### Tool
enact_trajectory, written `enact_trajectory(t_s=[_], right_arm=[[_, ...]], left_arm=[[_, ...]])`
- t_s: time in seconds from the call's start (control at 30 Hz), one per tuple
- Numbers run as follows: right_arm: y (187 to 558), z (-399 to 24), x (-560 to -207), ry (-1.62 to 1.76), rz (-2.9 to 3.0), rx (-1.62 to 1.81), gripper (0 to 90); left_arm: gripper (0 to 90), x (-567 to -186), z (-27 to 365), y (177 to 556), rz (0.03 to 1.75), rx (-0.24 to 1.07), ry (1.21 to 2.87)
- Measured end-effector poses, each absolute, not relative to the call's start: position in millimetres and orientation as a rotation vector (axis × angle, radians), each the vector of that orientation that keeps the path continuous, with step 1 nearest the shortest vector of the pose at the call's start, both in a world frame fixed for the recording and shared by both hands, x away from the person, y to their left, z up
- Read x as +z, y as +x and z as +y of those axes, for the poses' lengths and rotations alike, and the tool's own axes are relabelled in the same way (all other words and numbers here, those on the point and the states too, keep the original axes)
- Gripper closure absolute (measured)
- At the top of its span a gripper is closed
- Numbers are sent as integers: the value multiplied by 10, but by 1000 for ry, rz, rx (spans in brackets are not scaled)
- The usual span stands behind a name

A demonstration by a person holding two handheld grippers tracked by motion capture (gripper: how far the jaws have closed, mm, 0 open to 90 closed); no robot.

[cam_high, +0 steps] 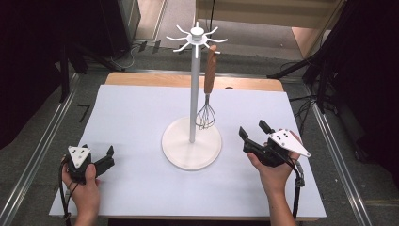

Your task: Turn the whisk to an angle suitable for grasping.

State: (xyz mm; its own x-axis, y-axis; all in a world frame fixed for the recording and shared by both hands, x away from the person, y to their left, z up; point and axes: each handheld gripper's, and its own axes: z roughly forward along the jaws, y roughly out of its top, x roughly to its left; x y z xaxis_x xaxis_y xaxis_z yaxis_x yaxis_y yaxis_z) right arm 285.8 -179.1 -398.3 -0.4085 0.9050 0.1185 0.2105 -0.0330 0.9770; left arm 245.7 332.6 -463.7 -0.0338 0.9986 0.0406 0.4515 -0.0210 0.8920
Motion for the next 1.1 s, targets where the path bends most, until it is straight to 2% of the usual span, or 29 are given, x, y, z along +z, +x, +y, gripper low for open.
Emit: enact_trajectory(t_s=[0.6, 1.1], right_arm=[[2770, -2244, -4460, 1297, 1645, 1349, 245], [2694, -2528, -4634, 1377, 1623, 1289, 249]], left_arm=[[149, -4638, 3318, 2459, 1562, 1013, 1560], [150, -4638, 3316, 2459, 1562, 1015, 1560]])
